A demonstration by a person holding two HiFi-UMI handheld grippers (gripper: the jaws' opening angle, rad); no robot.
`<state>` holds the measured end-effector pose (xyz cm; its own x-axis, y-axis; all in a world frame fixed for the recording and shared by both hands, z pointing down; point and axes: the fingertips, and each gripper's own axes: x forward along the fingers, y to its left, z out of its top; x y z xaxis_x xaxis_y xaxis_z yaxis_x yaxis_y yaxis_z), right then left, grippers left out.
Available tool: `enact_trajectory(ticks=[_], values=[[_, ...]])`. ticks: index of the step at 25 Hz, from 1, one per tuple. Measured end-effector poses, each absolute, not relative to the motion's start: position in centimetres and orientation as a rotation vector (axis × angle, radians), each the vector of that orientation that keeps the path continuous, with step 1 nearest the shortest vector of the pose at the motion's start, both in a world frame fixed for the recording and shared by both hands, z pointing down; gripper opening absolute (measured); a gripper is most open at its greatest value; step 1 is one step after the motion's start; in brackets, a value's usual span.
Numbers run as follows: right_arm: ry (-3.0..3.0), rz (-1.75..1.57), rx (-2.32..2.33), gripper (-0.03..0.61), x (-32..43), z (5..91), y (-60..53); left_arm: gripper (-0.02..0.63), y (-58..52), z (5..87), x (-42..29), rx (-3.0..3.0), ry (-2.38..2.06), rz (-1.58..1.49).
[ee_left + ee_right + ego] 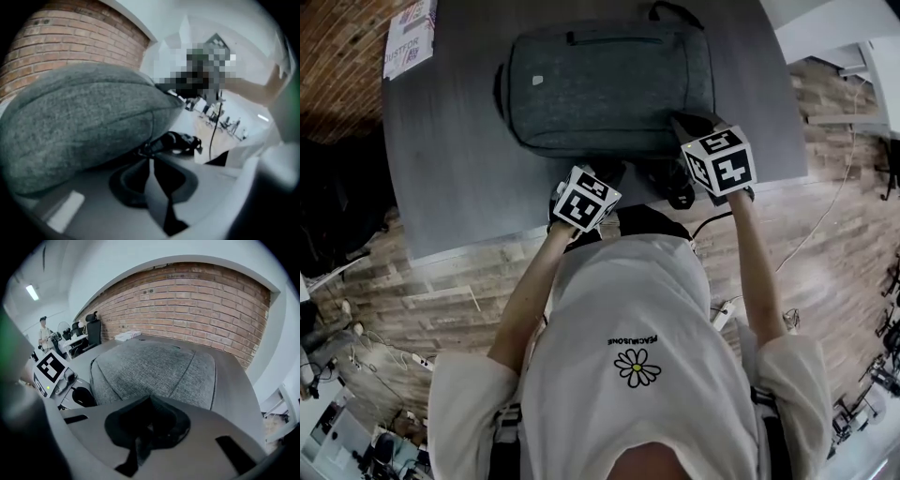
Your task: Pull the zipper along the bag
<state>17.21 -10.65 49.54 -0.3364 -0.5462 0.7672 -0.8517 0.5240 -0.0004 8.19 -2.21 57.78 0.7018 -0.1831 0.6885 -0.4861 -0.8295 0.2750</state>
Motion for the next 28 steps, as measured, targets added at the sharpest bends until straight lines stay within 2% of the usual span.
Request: enact_trajectory(ticks=[4,8,14,16,21,24,28], values=[[-2.062,0.558,1.150,0.002,17.6,48.9,-10.5,0.048,-2.8,57.2,6.3,2.468,-0.605,0.923],[-2.057,0.456,1.233,0.003,18.2,46.2,-11.2,0.169,-2.7,54.4,4.2,2.435,-0.640,0.818],[-2.200,0.261,1.378,0.003,17.0,37.7,-14.3,0.172,-6.9,44.3,0.3,2.609,-0.937,0.585],[-2.264,0.197,1.404,0.003,15.8,35.3,-14.9,0.165,-9.7,40.3,-1.8,2.651,-1.102,0.469],[-2.394,0.055,1.531,0.003,13.3,30.5,-15.2,0.002,-15.2,30.0,-7.8,2.615,-1.637,0.042],[-2.461,0.017,1.655,0.003,12.8,28.4,-15.2,0.002,-15.7,26.6,-9.1,2.556,-1.795,-0.123],[-2.524,0.044,1.716,0.003,11.8,28.2,-14.6,0.002,-14.3,25.7,-8.3,2.548,-1.898,-0.158]])
